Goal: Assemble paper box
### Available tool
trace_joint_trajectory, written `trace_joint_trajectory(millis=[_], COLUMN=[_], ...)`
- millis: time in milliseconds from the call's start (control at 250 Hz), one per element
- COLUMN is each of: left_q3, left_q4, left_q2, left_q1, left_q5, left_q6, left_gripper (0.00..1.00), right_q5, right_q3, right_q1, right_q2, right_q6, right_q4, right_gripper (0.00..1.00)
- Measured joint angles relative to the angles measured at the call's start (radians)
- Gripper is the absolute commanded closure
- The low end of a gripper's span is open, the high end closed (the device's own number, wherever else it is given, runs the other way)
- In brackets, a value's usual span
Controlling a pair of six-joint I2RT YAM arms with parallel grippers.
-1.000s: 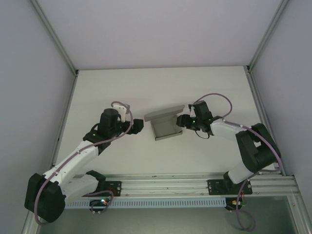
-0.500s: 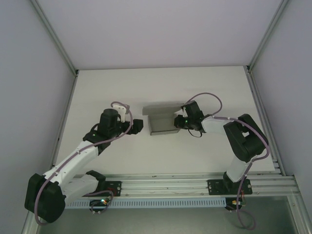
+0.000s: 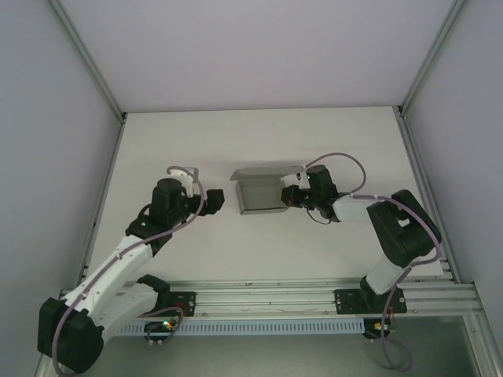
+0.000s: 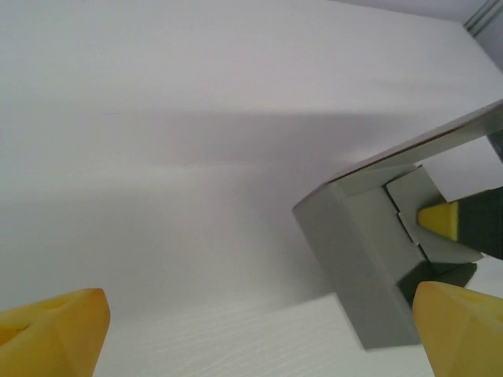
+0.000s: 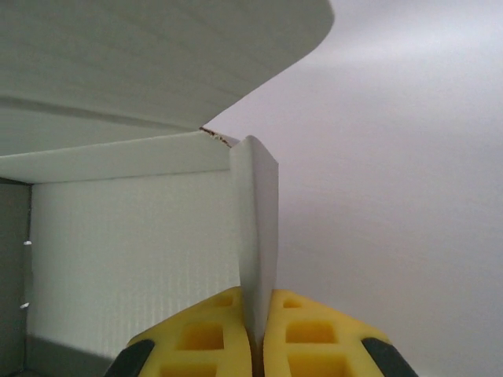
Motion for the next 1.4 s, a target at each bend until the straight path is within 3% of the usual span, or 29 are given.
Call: trace_joint_trajectory(millis=[164, 268, 635, 882, 1154, 1242, 1398], left_q3=[-0.039, -0.039, 0.091, 0.123, 0.176, 0.178, 0.180], left_q4=[0.061, 0.158, 0.490, 0.486, 0.385, 0.344, 0.306], left_q2=[-0.011, 0.020, 0.223, 0.279, 0.328, 0.350, 0.378], left_q1=[0.063, 0.068, 0.033, 0.020, -0.012, -0.012, -0.013], left_q5=[0.062, 0.138, 0.447, 0.433, 0.376, 0.350, 0.329], left_q6=[-0.058, -0.083, -0.132, -0.132, -0.147, -0.154, -0.162], left_gripper=[0.00, 0.00, 0.00, 0.00, 0.00, 0.00, 0.00], right_q5=[-0.113, -0.154, -0.073, 0.058, 0.138, 0.164, 0.203], right_q3=[-0.006, 0.033, 0.069, 0.193, 0.289, 0.297, 0.288], right_q1=[0.036, 0.066, 0.204, 0.263, 0.299, 0.300, 0.304], right_q2=[-0.273, -0.368, -0.397, -0.367, -0.262, -0.233, -0.209], right_q6=[-0.007, -0.018, -0.134, -0.230, -0.310, -0.332, -0.334], right_q4=[0.165, 0.226, 0.067, -0.093, -0.206, -0.230, -0.231], right_gripper=[1.00, 1.00, 0.99, 0.89, 0.85, 0.97, 1.00])
